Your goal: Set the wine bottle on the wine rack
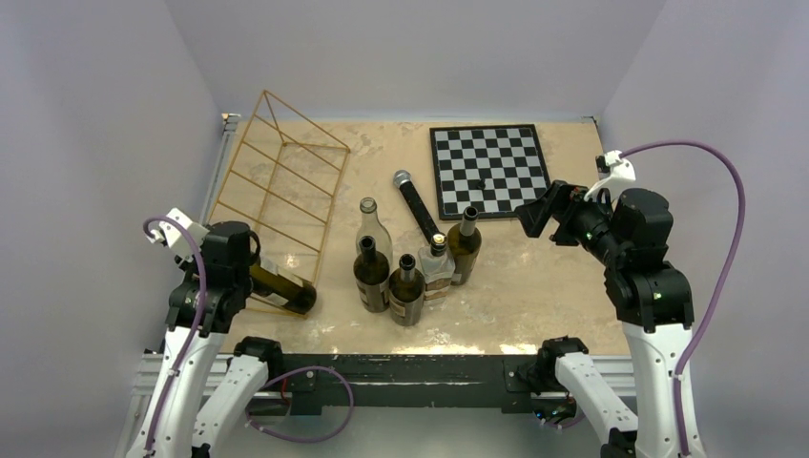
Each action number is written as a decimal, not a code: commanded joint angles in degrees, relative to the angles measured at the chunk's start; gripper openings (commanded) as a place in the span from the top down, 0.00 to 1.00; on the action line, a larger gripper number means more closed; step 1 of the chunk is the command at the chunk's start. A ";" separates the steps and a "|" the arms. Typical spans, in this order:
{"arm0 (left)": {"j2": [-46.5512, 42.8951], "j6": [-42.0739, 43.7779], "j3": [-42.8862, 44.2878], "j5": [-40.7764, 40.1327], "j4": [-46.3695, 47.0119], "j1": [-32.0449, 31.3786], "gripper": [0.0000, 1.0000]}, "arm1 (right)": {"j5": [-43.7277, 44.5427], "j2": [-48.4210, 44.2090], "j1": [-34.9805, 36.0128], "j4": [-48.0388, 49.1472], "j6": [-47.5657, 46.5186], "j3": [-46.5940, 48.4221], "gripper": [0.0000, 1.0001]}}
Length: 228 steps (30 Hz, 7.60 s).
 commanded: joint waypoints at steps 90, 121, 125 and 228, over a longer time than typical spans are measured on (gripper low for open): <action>6.68 40.56 -4.43 62.86 39.86 -28.95 0.72 | -1.83 -0.06 -0.37 -2.31 -0.75 1.55 0.02; 7.83 30.89 20.64 23.42 18.09 -23.26 1.00 | -0.86 -1.80 -0.37 -2.61 0.10 1.33 0.03; 8.90 29.52 22.16 29.53 17.69 -15.74 1.00 | -1.15 -1.90 -0.33 -2.46 0.19 1.16 0.03; 16.37 7.71 4.35 43.55 20.61 28.30 0.47 | -0.07 -1.32 -0.36 -1.77 0.37 -0.19 0.03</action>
